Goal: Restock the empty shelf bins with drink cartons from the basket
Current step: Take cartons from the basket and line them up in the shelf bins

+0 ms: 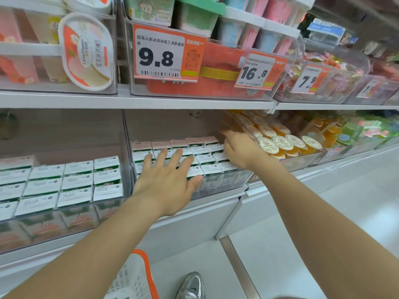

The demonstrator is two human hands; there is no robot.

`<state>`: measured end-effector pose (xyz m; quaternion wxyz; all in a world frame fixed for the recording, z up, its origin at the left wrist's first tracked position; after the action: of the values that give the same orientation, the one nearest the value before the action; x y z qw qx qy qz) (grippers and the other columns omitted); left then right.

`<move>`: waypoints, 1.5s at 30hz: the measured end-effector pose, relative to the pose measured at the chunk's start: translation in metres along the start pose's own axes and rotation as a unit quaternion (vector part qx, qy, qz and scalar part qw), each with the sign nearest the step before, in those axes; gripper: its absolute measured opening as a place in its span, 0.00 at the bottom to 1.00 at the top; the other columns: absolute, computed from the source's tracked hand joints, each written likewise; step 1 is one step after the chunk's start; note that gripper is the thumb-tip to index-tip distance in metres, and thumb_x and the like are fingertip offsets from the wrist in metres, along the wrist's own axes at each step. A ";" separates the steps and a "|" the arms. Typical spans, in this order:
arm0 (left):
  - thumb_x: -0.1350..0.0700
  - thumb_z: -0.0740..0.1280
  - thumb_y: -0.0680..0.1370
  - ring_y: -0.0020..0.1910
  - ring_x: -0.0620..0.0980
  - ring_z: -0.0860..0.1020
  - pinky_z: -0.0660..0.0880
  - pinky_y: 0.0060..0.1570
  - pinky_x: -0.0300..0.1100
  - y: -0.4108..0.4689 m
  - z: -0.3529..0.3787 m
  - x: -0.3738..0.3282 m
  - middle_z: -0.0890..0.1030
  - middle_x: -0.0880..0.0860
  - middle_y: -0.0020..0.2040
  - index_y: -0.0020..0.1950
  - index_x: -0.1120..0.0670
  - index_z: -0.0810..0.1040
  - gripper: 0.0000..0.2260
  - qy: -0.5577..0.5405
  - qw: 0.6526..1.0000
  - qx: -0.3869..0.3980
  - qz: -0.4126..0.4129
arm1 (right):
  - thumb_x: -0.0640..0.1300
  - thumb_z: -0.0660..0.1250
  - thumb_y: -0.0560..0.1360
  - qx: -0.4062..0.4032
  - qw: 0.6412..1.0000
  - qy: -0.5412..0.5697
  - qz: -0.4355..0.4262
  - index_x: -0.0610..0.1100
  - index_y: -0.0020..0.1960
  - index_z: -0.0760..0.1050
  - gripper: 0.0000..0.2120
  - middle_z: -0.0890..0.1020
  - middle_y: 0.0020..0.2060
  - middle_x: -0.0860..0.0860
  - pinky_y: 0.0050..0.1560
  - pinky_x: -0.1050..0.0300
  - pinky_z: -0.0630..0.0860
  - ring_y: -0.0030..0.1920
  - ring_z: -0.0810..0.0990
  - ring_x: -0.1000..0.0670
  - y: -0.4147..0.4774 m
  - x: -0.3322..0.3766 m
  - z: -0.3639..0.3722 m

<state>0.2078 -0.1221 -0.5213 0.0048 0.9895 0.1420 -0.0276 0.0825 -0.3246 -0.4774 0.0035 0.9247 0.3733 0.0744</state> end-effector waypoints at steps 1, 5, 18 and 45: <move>0.32 0.37 0.82 0.83 0.61 0.47 0.48 0.78 0.66 0.000 0.000 0.000 0.47 0.50 0.86 0.84 0.43 0.48 0.32 0.001 1.000 0.001 0.000 | 0.41 0.55 0.83 -0.022 1.000 -0.003 -0.007 0.39 0.78 0.66 0.24 0.78 0.67 0.38 0.63 0.45 0.75 0.65 0.76 0.37 -0.009 -0.002 -0.002; 0.32 0.37 0.82 0.83 0.62 0.48 0.49 0.78 0.66 -0.001 -0.001 -0.001 0.47 0.51 0.86 0.84 0.44 0.48 0.32 0.002 1.000 0.004 0.000 | 0.31 0.59 0.76 -0.087 0.995 0.006 0.047 0.39 0.73 0.70 0.25 0.80 0.57 0.39 0.46 0.49 0.76 0.52 0.78 0.39 -0.051 -0.006 0.002; 0.33 0.39 0.83 0.84 0.60 0.45 0.46 0.79 0.66 -0.003 -0.002 -0.002 0.47 0.51 0.86 0.85 0.48 0.50 0.34 -0.007 1.000 0.001 -0.008 | 0.29 0.62 0.73 -0.063 0.996 -0.058 0.003 0.37 0.68 0.73 0.23 0.80 0.59 0.41 0.49 0.52 0.73 0.58 0.79 0.39 -0.057 0.020 0.000; 0.33 0.39 0.83 0.84 0.61 0.45 0.47 0.79 0.67 0.000 0.001 -0.001 0.48 0.54 0.85 0.84 0.54 0.47 0.36 -0.004 1.000 0.010 -0.024 | 0.61 0.45 0.76 0.082 0.995 0.044 -0.027 0.57 0.69 0.72 0.28 0.79 0.63 0.43 0.65 0.38 0.66 0.62 0.73 0.38 0.026 0.059 0.028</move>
<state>0.2068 -0.1225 -0.5225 -0.0047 0.9857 0.1651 -0.0333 0.1464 -0.3014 -0.4952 -0.0865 0.9074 0.4026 0.0844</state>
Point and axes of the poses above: each hand's wrist, its own y-axis towards the middle knuckle, its own z-axis out of the palm, x = y × z, the point moved 3 cm from there along y, towards the middle knuckle
